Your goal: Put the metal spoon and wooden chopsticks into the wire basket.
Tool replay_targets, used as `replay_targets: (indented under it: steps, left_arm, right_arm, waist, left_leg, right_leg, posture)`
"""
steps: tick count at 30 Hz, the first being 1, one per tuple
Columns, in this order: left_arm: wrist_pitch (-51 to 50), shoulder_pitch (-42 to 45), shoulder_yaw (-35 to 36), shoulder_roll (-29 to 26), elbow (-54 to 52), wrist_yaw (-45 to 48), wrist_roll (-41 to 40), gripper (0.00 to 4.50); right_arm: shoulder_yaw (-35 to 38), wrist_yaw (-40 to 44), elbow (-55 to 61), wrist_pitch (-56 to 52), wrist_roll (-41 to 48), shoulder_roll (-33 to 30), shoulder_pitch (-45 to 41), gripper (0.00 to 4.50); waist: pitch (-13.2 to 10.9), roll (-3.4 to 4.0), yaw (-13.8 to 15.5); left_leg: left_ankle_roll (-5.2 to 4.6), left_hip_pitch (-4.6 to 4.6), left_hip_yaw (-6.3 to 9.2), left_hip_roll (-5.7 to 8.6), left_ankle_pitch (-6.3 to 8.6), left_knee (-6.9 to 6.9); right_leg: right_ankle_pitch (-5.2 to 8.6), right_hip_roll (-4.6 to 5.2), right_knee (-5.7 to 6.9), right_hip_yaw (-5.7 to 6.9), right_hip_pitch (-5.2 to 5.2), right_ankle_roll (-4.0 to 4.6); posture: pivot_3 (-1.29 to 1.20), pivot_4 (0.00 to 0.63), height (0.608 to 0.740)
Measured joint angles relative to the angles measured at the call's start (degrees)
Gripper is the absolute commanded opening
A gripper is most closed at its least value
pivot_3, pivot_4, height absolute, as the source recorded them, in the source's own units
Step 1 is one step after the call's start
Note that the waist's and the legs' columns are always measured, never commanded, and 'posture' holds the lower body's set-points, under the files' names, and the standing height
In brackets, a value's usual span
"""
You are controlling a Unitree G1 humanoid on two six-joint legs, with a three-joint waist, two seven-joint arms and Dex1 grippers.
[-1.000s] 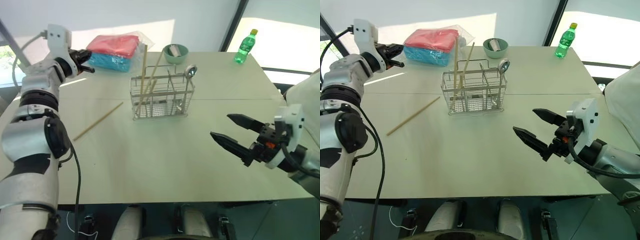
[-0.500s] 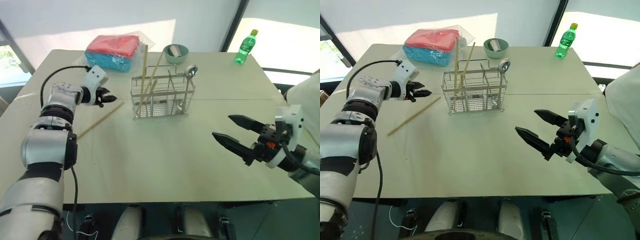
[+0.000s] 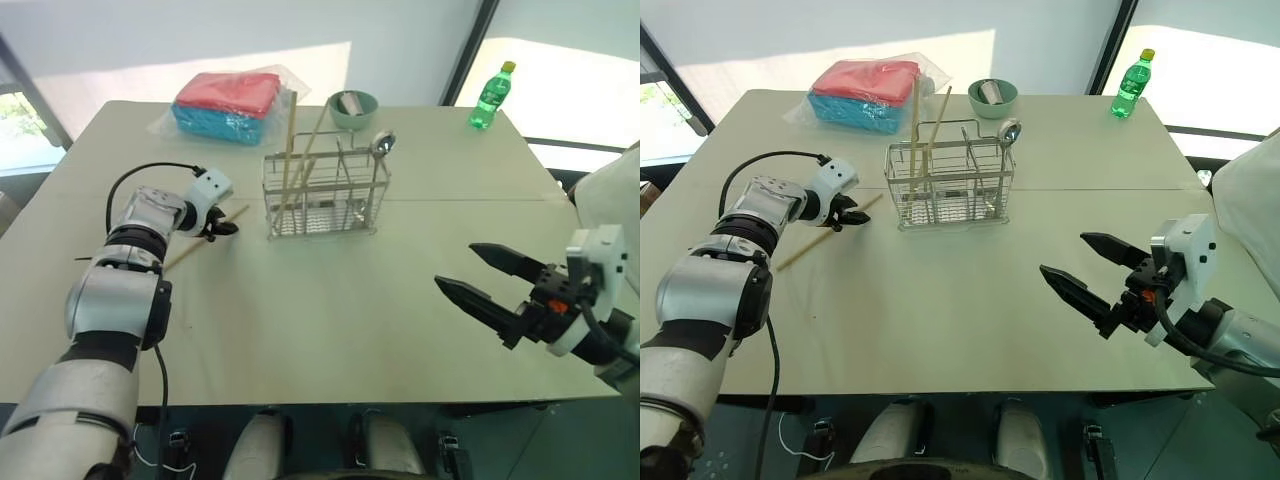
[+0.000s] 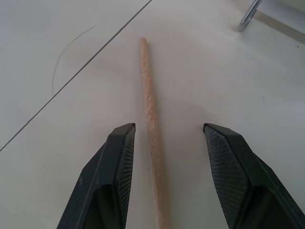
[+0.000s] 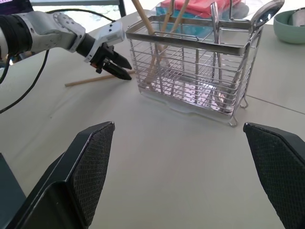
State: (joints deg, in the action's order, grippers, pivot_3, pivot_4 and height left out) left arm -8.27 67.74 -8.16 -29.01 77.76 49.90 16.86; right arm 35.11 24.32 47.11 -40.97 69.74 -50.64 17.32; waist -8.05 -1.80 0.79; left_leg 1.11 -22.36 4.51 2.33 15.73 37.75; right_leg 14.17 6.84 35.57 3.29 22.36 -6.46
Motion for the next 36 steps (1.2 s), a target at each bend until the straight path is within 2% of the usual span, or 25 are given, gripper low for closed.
replay_targets:
  steps: [4, 12, 15, 19, 23, 26, 29, 36]
  left_arm:
    - [-0.2, 0.0, 0.0, 0.7, 0.0, -0.1, 0.1, 0.05]
    - [-1.3, 0.0, 1.3, 0.9, 0.0, -1.6, -0.7, 0.05]
    - [-1.6, 0.0, 3.8, 0.6, 0.3, -4.4, -2.2, 0.05]
    - [-0.4, 2.5, 11.8, -0.8, 0.4, -12.6, -8.0, 0.05]
    - [3.8, 9.7, 23.4, -3.6, -1.3, -22.0, -17.6, 0.05]
    - [6.8, 13.8, 31.1, -3.8, -4.5, -25.2, -25.3, 0.05]
    - [8.9, 16.2, 36.2, -1.5, -7.5, -25.1, -31.6, 0.05]
    - [10.4, 20.9, 37.0, 7.1, -13.8, -23.4, -37.6, 0.05]
  right_arm:
    - [0.0, 0.1, 0.0, 0.0, 0.3, -0.4, 0.1, 4.50]
    - [-0.6, -0.3, -0.4, 0.0, 0.3, -1.8, -2.9, 4.50]
    - [-2.0, -0.3, -1.5, 0.0, 0.1, -1.8, -5.0, 4.50]
    - [-4.2, -0.2, -2.5, 0.1, -1.2, -1.8, -7.4, 4.50]
    - [-6.0, 0.5, -2.5, 0.3, -3.2, -1.1, -8.5, 4.50]
    - [-7.7, 0.9, -2.9, 0.6, -4.6, 0.2, -9.4, 4.50]
    - [-9.2, 1.5, -3.0, 1.2, -6.2, 0.8, -10.0, 4.50]
    - [-10.6, 2.6, -3.0, 2.2, -8.9, 3.2, -10.2, 4.50]
  waist:
    - [0.0, 0.02, 0.0]
    - [0.0, 0.02, 0.0]
    - [0.0, -0.01, 0.0]
    - [-0.1, -0.20, 0.1]
    - [-0.2, -0.28, 0.1]
    - [-0.2, -0.24, 0.1]
    - [-0.2, -0.23, 0.2]
    - [-0.1, -0.21, 0.0]
  left_leg:
    - [0.00, 0.00, 0.00, 0.00, 0.00, 0.01]
    - [0.00, -0.02, 0.01, 0.00, 0.00, 0.02]
    - [0.00, -0.08, 0.01, 0.00, 0.00, 0.02]
    - [0.00, -0.19, 0.05, 0.00, 0.00, 0.02]
    - [0.00, -0.24, 0.06, 0.03, 0.02, 0.05]
    - [-0.01, -0.15, 0.01, 0.05, 0.03, 0.05]
    - [-0.01, -0.14, 0.03, 0.06, 0.03, 0.09]
    - [-0.01, -0.13, 0.00, 0.08, 0.03, 0.13]
  right_leg:
    - [0.00, 0.01, 0.00, 0.00, 0.00, 0.00]
    - [0.00, 0.01, -0.01, 0.00, 0.02, 0.00]
    - [0.00, 0.01, -0.01, 0.00, 0.08, 0.00]
    - [0.00, 0.01, -0.01, 0.01, 0.18, 0.00]
    - [-0.01, 0.04, -0.13, 0.03, 0.15, -0.02]
    - [-0.02, 0.08, -0.18, 0.03, 0.06, -0.03]
    - [-0.03, 0.07, -0.18, 0.06, 0.00, -0.06]
    - [-0.06, 0.06, -0.19, 0.05, -0.04, -0.11]
  posture:
    - [0.00, 0.150, 0.667]
    - [0.00, 0.150, 0.667]
    - [0.00, 0.150, 0.667]
    - [0.00, 0.150, 0.667]
    - [0.00, 0.150, 0.667]
    - [0.00, 0.150, 0.667]
    - [0.00, 0.150, 0.667]
    - [0.00, 0.150, 0.667]
